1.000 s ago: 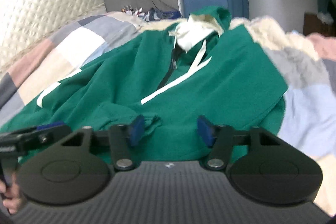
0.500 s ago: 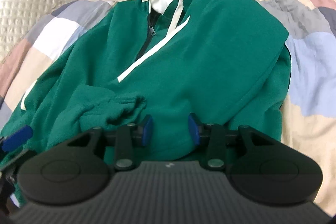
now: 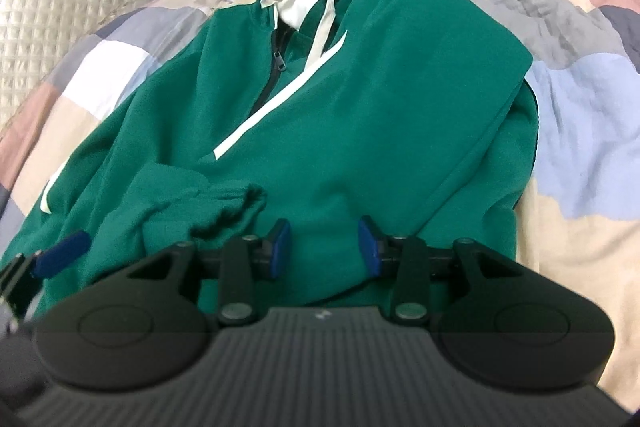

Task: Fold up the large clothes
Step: 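Move the left gripper over the other green sleeve cuff, then close the left gripper on the other sleeve cuff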

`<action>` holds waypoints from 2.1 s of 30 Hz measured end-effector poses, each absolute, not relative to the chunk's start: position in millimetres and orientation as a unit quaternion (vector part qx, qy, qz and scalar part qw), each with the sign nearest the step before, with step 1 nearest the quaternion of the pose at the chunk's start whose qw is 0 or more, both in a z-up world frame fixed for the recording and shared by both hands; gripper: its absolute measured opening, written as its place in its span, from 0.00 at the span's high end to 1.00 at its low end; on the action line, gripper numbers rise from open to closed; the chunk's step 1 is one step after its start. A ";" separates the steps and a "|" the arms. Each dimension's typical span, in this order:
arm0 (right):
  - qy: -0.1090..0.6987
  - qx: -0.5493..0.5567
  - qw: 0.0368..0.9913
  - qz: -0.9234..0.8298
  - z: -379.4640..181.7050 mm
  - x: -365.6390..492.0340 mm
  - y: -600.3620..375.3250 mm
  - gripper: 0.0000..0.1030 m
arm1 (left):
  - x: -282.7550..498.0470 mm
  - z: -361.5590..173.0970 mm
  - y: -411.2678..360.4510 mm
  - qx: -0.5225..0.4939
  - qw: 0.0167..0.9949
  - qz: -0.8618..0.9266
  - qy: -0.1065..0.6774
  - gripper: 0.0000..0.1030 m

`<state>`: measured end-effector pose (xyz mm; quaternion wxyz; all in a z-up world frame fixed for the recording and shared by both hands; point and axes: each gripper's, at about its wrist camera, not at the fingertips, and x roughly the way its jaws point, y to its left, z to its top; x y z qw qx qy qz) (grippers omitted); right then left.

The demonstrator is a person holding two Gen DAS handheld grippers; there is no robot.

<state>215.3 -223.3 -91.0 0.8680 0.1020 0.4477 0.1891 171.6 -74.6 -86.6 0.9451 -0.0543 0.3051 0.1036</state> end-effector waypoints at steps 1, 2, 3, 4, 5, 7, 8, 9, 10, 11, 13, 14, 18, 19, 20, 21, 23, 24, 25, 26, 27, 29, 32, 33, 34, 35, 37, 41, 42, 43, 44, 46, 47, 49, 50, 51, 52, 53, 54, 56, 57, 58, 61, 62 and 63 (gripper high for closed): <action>0.446 0.106 0.868 0.191 -93.6 214.8 -225.8 0.62 | 169.8 -83.0 -72.7 -0.066 0.944 0.114 0.302 0.15; 0.445 0.109 0.868 0.193 -96.3 214.0 -227.9 0.62 | 169.1 -78.8 -71.6 -0.075 0.943 0.123 0.299 0.15; 0.442 0.111 0.868 0.198 -98.5 213.0 -229.1 0.62 | 168.0 -73.9 -70.8 -0.078 0.943 0.131 0.296 0.15; 0.439 0.108 0.869 0.202 -99.2 212.3 -228.4 0.62 | 165.7 -69.6 -71.2 -0.077 0.943 0.141 0.291 0.15; 0.437 0.103 0.870 0.205 -99.2 211.9 -227.8 0.62 | 162.9 -65.4 -71.2 -0.078 0.943 0.149 0.288 0.15; 0.435 0.097 0.871 0.207 -98.7 211.6 -227.1 0.62 | 154.8 -57.1 -70.4 -0.097 0.940 0.161 0.286 0.15; 0.433 0.098 0.871 0.208 -98.8 211.4 -227.3 0.62 | 150.9 -54.4 -67.7 -0.113 0.936 0.169 0.286 0.15; 0.432 0.101 0.871 0.211 -98.8 211.0 -228.0 0.62 | 147.2 -53.4 -64.7 -0.129 0.933 0.173 0.287 0.15; 0.431 0.105 0.871 0.213 -98.8 210.7 -228.8 0.62 | 144.8 -53.6 -61.9 -0.142 0.931 0.173 0.288 0.15; 0.430 0.106 0.871 0.214 -98.4 210.2 -229.0 0.62 | 142.8 -54.6 -60.4 -0.148 0.929 0.177 0.291 0.15; 0.428 0.102 0.871 0.217 -97.6 208.8 -228.5 0.62 | 135.7 -57.4 -57.7 -0.167 0.922 0.188 0.293 0.15; 0.427 0.100 0.872 0.219 -97.7 208.2 -228.7 0.62 | 130.8 -60.4 -56.4 -0.183 0.919 0.186 0.295 0.15; 0.427 0.089 0.873 0.217 -97.4 206.0 -227.1 0.62 | 118.8 -77.0 -56.6 -0.188 0.907 0.199 0.320 0.15; 0.426 0.086 0.874 0.217 -97.1 205.5 -226.8 0.62 | 117.2 -80.6 -55.6 -0.185 0.907 0.198 0.322 0.15; 0.425 0.083 0.875 0.217 -96.8 204.9 -226.0 0.62 | 115.7 -83.3 -56.0 -0.177 0.909 0.195 0.324 0.15; 0.424 0.081 0.876 0.216 -96.5 204.4 -225.1 0.62 | 116.1 -85.7 -56.0 -0.170 0.909 0.192 0.327 0.15; 0.422 0.077 0.877 0.214 -96.2 203.4 -223.6 0.62 | 117.2 -88.8 -55.1 -0.164 0.908 0.185 0.337 0.14; 0.423 0.077 0.877 0.214 -95.6 203.3 -222.4 0.62 | 118.1 -89.0 -54.2 -0.163 0.909 0.181 0.338 0.14; 0.423 0.080 0.876 0.216 -94.9 203.2 -222.0 0.62 | 118.4 -87.9 -53.8 -0.158 0.911 0.176 0.339 0.14; 0.423 0.085 0.875 0.218 -94.4 203.1 -222.2 0.62 | 119.9 -86.8 -53.4 -0.152 0.912 0.169 0.341 0.14; 0.424 0.089 0.875 0.219 -94.5 202.4 -222.5 0.62 | 121.6 -85.5 -54.1 -0.143 0.914 0.161 0.343 0.14; 0.425 0.088 0.874 0.217 -95.3 201.5 -222.4 0.62 | 122.7 -81.3 -59.9 -0.108 0.922 0.141 0.343 0.15; 0.430 0.098 0.872 0.211 -97.8 203.3 -225.3 0.62 | 123.0 -74.5 -77.8 -0.024 0.934 0.106 0.340 0.15; 0.432 0.100 0.872 0.210 -98.1 204.0 -225.8 0.62 | 123.1 -73.0 -83.7 -0.002 0.936 0.093 0.340 0.15; 0.432 0.101 0.871 0.209 -98.0 204.1 -225.6 0.62 | 123.7 -71.7 -90.5 0.023 0.937 0.079 0.340 0.15; 0.432 0.101 0.872 0.209 -97.9 203.7 -225.4 0.62 | 123.3 -70.9 -98.6 0.053 0.938 0.065 0.336 0.15; 0.431 0.100 0.872 0.208 -97.9 202.4 -225.4 0.62 | 121.2 -70.2 -111.7 0.104 0.940 0.045 0.322 0.15; 0.435 0.104 0.870 0.206 -97.5 203.7 -226.2 0.62 | 119.4 -71.6 -130.8 0.153 0.941 0.001 0.302 0.16; 0.437 0.107 0.869 0.205 -97.8 204.5 -226.5 0.62 | 120.0 -72.6 -133.9 0.157 0.942 -0.008 0.297 0.17; 0.438 0.109 0.869 0.204 -98.0 205.5 -226.6 0.62 | 120.9 -73.6 -136.4 0.162 0.942 -0.013 0.293 0.18; 0.440 0.110 0.868 0.203 -98.2 206.6 -226.7 0.62 | 123.1 -74.7 -139.0 0.169 0.942 -0.019 0.290 0.20; 0.441 0.111 0.867 0.203 -98.8 207.4 -226.9 0.62 | 127.3 -77.2 -143.3 0.183 0.941 -0.027 0.283 0.25; 0.441 0.112 0.867 0.203 -99.5 207.2 -226.6 0.62 | 129.5 -78.2 -144.2 0.186 0.942 -0.030 0.279 0.31; 0.442 0.113 0.866 0.202 -101.3 208.2 -226.3 0.62 | 135.2 -79.4 -142.0 0.182 0.943 -0.038 0.275 0.40; 0.443 0.114 0.866 0.202 -101.8 208.6 -226.4 0.62 | 136.8 -79.6 -141.3 0.178 0.944 -0.039 0.276 0.42; 0.443 0.114 0.866 0.202 -102.1 209.1 -226.9 0.62 | 137.8 -80.0 -140.1 0.173 0.945 -0.040 0.275 0.43; 0.443 0.113 0.866 0.203 -102.3 209.2 -227.1 0.61 | 138.1 -80.6 -139.1 0.170 0.946 -0.040 0.273 0.45; 0.443 0.112 0.866 0.202 -102.3 209.2 -227.0 0.61 | 138.0 -81.4 -138.2 0.167 0.947 -0.040 0.271 0.46; 0.444 0.110 0.866 0.202 -102.2 209.1 -226.5 0.61 | 137.5 -81.8 -137.2 0.165 0.948 -0.039 0.270 0.47; 0.443 0.109 0.867 0.201 -101.7 208.9 -225.6 0.61 | 136.5 -82.0 -134.2 0.157 0.950 -0.038 0.268 0.49; 0.443 0.110 0.867 0.201 -101.6 209.2 -226.0 0.61 | 136.3 -81.6 -132.3 0.154 0.951 -0.036 0.267 0.49; 0.443 0.109 0.867 0.200 -101.4 209.2 -225.7 0.61 | 133.2 -80.3 -131.2 0.148 0.952 -0.035 0.266 0.49; 0.443 0.104 0.868 0.201 -101.0 209.2 -223.6 0.61 | 128.3 -74.5 -124.2 0.131 0.955 -0.028 0.264 0.50; 0.442 0.101 0.868 0.201 -100.8 208.7 -223.2 0.61 | 126.1 -71.6 -120.7 0.125 0.957 -0.023 0.260 0.51; 0.442 0.101 0.869 0.201 -100.5 208.5 -222.8 0.61 | 123.6 -68.2 -116.6 0.117 0.959 -0.018 0.257 0.51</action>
